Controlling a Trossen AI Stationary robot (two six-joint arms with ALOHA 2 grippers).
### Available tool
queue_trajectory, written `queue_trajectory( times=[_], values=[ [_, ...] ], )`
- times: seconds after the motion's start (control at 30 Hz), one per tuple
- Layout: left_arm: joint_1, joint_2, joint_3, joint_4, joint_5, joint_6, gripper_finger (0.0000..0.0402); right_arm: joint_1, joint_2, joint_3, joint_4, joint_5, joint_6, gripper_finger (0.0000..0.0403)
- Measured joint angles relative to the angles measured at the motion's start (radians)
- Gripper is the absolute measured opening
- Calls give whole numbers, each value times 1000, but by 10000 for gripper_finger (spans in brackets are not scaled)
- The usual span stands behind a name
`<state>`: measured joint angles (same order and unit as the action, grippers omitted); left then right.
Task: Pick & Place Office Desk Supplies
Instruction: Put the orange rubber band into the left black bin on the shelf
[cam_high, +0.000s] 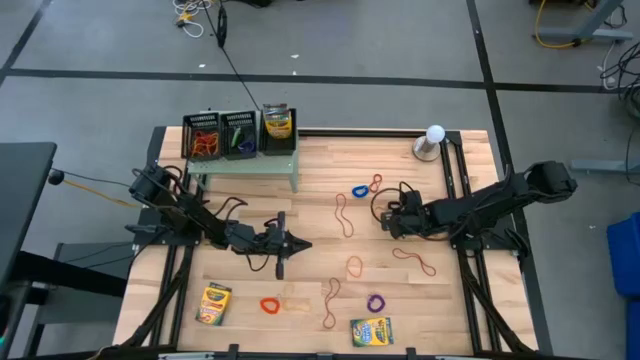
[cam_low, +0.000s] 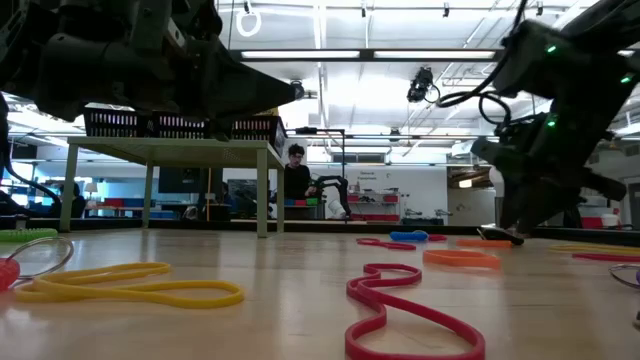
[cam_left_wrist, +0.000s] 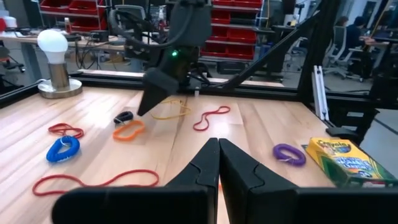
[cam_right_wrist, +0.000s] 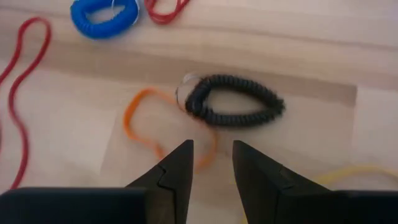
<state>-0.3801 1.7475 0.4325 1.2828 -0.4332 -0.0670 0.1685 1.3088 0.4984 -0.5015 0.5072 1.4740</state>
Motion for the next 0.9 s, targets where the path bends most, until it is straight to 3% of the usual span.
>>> queue_trajectory(
  times=[0.3, 0.47, 0.57, 0.73, 0.9],
  values=[
    [11, 16, 13, -5, -19, -93, 12, -82, 124, 3, 148, -55, -101, 112],
    [35, 16, 12, -58, -29, -184, 6, -71, 114, 3, 140, -52, -113, 55],
    [66, 16, 8, -87, -47, -323, 9, -30, 100, 22, 135, -42, -133, 13],
    [89, 16, 7, -92, 2, -377, 49, 70, 100, 101, 150, 110, -193, 14],
    [88, 16, 8, -59, -7, -397, 101, 184, 100, 174, 280, 308, -339, 5]
  ],
)
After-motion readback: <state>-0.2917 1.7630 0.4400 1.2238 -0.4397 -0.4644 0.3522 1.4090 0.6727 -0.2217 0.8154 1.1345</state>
